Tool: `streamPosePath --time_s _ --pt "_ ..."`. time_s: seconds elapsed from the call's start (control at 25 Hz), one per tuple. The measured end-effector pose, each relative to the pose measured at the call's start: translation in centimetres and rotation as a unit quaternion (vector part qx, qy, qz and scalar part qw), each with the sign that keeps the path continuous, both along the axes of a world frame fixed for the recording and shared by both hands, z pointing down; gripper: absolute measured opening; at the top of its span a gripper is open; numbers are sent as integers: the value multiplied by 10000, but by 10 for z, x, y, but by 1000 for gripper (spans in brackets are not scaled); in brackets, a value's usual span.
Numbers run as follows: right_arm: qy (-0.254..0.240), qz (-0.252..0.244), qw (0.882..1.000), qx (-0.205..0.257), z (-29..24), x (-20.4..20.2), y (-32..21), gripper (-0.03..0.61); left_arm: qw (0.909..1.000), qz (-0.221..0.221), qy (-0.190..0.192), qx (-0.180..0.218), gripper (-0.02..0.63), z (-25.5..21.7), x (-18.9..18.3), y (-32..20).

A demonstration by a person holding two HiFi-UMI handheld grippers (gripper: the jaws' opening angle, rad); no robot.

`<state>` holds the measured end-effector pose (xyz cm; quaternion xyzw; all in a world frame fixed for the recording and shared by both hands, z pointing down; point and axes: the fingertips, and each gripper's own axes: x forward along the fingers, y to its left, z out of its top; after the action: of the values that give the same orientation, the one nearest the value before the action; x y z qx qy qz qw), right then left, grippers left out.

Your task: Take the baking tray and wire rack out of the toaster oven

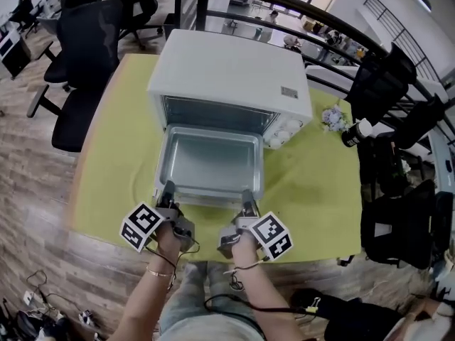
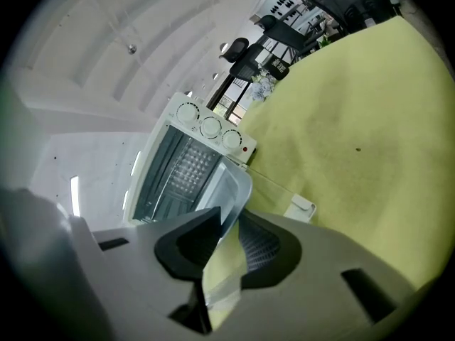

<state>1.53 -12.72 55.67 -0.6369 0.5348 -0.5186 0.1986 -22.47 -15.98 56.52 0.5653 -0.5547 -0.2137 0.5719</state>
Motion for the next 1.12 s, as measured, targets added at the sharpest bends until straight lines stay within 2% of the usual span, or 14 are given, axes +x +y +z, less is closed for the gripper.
streamPosePath --time_s 0.28,0.52,0.8,1.12 --pt "152 -156 9997 117 -19 5 33 78 9998 64 -113 152 67 -17 6 39" --pt "135 -100 9996 220 -32 24 64 80 9988 197 -292 326 68 -36 26 65" --pt "221 159 9995 169 -31 63 99 84 9967 568 -465 339 71 -38 67 89" --pt "271 650 9973 190 -36 116 124 84 9921 1086 -470 417 71 -42 125 92"
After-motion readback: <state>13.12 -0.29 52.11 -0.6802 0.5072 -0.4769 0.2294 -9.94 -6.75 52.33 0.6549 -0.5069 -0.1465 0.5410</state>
